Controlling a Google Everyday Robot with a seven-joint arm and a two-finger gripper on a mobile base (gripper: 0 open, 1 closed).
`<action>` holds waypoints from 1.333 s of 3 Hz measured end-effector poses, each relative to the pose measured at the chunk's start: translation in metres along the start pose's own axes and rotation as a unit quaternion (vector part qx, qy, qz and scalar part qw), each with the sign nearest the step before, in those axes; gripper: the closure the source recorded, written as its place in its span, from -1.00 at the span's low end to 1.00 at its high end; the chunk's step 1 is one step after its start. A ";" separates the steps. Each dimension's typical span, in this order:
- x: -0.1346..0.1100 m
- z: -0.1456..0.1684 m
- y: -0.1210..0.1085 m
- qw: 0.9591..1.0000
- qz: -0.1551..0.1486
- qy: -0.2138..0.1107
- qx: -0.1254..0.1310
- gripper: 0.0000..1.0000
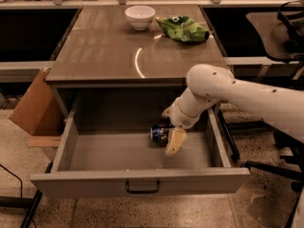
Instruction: Pick pepsi can from top drawer and place on counter
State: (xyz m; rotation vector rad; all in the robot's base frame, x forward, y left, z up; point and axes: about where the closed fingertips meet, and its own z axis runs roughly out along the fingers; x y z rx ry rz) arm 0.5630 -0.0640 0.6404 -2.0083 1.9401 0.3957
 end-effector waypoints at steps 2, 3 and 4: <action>0.010 0.026 0.008 1.000 0.011 0.007 -0.019 0.24; 0.013 0.016 0.009 1.000 0.012 0.003 -0.006 0.72; 0.017 -0.028 0.007 0.999 0.013 -0.013 0.039 1.00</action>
Offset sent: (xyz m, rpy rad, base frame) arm -0.0100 -0.0002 -0.0404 -0.0213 0.0602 -0.0110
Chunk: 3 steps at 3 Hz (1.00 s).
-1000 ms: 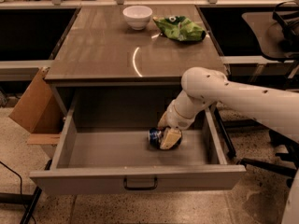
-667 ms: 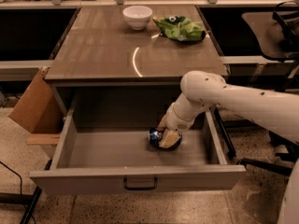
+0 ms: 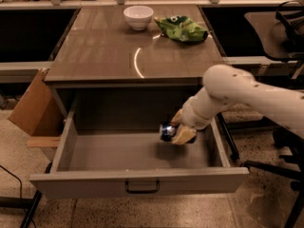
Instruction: Pick pepsi can from top drawer and place on counter
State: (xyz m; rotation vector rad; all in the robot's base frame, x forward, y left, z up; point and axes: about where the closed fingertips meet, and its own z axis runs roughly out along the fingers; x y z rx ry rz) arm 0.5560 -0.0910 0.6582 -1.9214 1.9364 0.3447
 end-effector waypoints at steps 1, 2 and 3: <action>0.007 -0.060 -0.006 0.998 0.000 -0.014 0.056 1.00; 0.013 -0.128 -0.012 0.993 -0.010 -0.031 0.115 1.00; 0.013 -0.128 -0.012 0.993 -0.010 -0.031 0.116 1.00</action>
Offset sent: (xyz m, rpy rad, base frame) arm -0.0026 -0.1010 0.1658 0.0927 -0.3244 -0.1114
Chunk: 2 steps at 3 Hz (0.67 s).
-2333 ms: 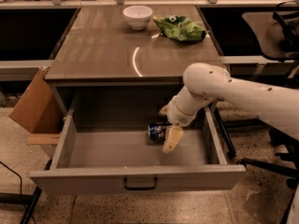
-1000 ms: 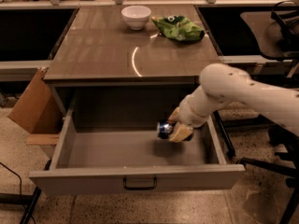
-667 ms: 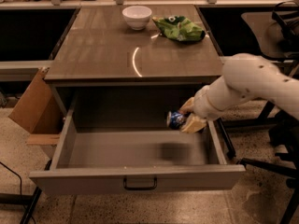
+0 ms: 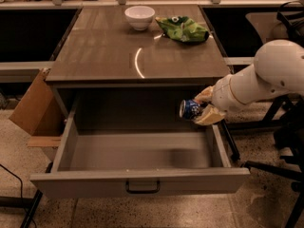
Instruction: Pick pepsi can from top drawer and place on counter
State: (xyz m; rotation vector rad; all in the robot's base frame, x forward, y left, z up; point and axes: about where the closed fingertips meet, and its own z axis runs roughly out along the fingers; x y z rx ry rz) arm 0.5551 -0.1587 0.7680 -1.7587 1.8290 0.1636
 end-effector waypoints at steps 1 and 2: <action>-0.011 -0.012 -0.016 1.000 0.001 -0.009 0.015 1.00; -0.030 -0.034 -0.048 0.999 -0.002 -0.018 0.041 1.00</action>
Offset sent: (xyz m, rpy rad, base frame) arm 0.0683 0.0020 0.1166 0.0597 -0.1643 -0.0527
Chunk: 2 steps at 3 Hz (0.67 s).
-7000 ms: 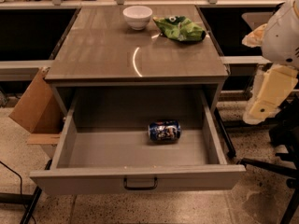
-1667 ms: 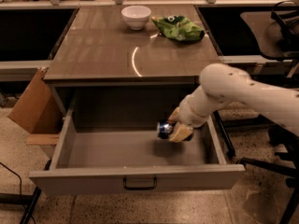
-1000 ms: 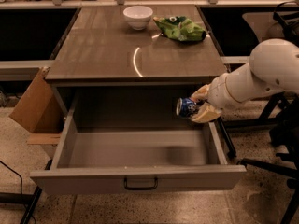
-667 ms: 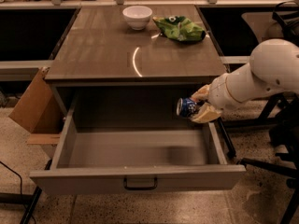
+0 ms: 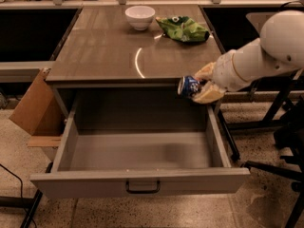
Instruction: Pick pepsi can from top drawer and place on counter
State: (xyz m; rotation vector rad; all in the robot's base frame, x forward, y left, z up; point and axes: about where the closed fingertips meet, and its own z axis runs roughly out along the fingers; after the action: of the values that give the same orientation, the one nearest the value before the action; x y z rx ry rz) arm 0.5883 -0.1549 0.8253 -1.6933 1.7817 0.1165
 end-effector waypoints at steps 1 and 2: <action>-0.015 -0.006 -0.037 1.000 0.006 -0.013 0.021 1.00; -0.030 -0.003 -0.070 0.999 0.016 -0.035 0.038 1.00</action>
Offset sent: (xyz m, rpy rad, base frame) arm 0.1000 0.0190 0.0672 0.1443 -0.0969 -0.0638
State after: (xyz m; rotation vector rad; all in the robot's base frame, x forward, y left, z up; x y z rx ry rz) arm 0.6498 -0.1417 0.8690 -1.5901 1.7398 0.1192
